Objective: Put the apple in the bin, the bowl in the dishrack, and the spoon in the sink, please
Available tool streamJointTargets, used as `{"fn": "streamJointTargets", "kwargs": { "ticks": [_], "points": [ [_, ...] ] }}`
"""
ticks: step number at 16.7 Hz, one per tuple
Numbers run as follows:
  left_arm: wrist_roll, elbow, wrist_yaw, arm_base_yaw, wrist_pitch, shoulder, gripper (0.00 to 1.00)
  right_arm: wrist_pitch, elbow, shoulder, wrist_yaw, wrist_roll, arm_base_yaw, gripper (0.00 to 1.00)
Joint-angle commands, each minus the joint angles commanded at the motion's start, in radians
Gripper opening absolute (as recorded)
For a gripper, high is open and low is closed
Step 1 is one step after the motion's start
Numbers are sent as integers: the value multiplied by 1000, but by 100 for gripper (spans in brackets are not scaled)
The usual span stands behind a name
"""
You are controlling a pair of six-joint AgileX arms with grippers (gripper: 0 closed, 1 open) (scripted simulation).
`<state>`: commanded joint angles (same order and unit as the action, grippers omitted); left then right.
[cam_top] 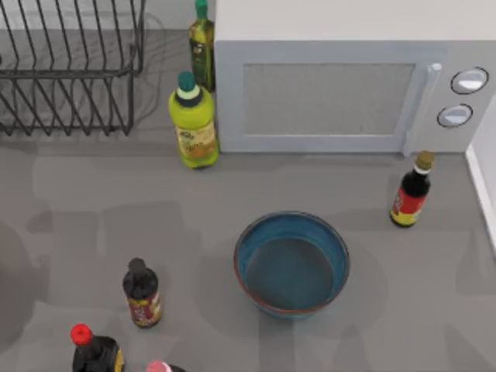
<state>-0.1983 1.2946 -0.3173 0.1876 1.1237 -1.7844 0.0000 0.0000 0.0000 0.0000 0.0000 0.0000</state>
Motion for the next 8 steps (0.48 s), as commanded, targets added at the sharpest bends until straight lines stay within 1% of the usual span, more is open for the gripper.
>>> {"fn": "streamJointTargets", "kwargs": {
  "ticks": [3,4,8],
  "points": [
    [0,0,0,0,0,0,98,0,0,0,0,0,0,100],
    [0,0,0,0,0,0,100,0,0,0,0,0,0,100],
    [0,0,0,0,0,0,100,0,0,0,0,0,0,100]
  ]
}}
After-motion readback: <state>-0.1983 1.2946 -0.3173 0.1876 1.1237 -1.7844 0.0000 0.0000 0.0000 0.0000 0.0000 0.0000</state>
